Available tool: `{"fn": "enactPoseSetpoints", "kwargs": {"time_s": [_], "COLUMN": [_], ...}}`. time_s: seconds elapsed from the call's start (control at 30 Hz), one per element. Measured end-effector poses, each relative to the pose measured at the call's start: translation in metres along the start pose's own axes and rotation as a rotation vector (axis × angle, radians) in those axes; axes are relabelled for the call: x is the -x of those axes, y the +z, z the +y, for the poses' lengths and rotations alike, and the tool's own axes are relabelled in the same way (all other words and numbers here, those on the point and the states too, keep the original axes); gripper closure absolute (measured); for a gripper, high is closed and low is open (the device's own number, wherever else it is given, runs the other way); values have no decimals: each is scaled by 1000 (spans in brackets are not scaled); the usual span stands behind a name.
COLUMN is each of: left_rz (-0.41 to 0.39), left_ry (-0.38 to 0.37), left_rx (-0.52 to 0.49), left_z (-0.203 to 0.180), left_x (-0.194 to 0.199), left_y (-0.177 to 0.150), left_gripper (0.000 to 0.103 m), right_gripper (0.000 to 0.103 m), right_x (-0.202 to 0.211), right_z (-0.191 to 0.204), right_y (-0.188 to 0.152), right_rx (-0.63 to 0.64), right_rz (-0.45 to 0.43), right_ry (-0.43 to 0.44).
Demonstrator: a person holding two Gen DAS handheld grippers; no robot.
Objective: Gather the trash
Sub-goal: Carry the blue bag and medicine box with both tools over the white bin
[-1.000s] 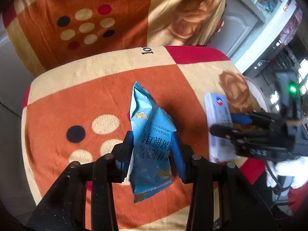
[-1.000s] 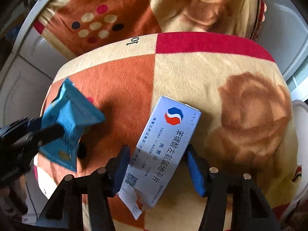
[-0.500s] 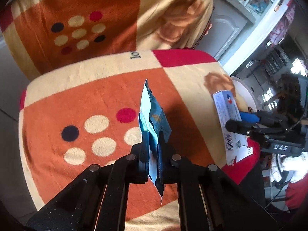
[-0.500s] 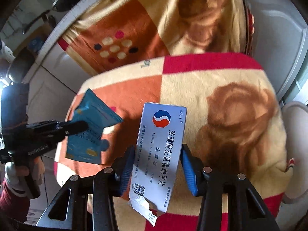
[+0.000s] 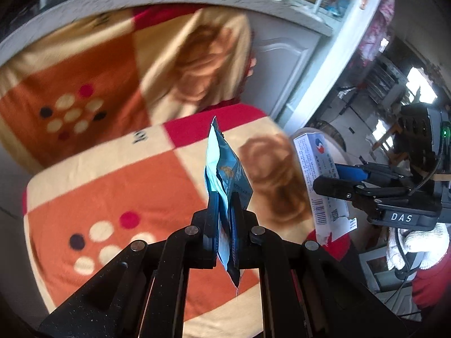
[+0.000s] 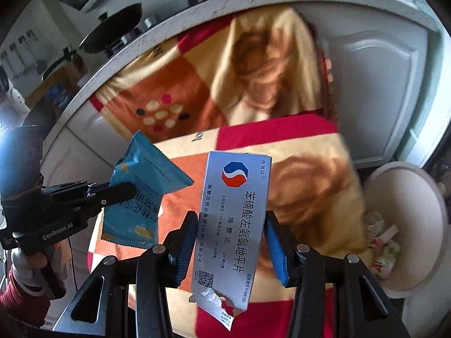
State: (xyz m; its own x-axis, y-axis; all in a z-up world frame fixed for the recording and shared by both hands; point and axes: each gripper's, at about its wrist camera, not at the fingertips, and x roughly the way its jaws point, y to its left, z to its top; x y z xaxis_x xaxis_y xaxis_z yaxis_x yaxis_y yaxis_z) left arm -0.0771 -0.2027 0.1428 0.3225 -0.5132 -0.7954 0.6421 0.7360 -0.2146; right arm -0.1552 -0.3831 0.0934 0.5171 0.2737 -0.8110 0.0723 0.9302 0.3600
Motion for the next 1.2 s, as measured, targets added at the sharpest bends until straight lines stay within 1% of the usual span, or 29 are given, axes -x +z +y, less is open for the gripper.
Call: {"fn": "enactPoseSetpoints", "kwargs": {"time_s": [0.23,0.37,0.57,0.77,0.9,1.1,1.2], "left_rz": [-19,-12,8,41,65,100,119], "left_ry": [-40,-71,-102,-124,-135,-147,-157], "left_rx": [-85,-125,-165,-192,-200,-199,-179], "left_z": [-59,-92,-130,-161,-176,-198,-204], "left_x": [-21,-39,-70,-102,-121,-148,-163], "left_y": [29,44,62,75,76,82,84], "left_gripper": [98,98,98,98,98,98,98], "right_gripper": [57,57,57,57,57,57,57], "right_x": [38,56,73,76,73,67,61], "right_z": [-46,-76,-120,-166,-192,-223,-234], "right_y": [1,-2,-10,-20,-28,-35,-37], "right_rx": [-61,-109,-180,-260,-307,-367,-384], "right_rz": [-57,-79,-98,-97,-89,-82,-76], "right_ry": [-67,-109,-162,-211,-234,-265,-277]}}
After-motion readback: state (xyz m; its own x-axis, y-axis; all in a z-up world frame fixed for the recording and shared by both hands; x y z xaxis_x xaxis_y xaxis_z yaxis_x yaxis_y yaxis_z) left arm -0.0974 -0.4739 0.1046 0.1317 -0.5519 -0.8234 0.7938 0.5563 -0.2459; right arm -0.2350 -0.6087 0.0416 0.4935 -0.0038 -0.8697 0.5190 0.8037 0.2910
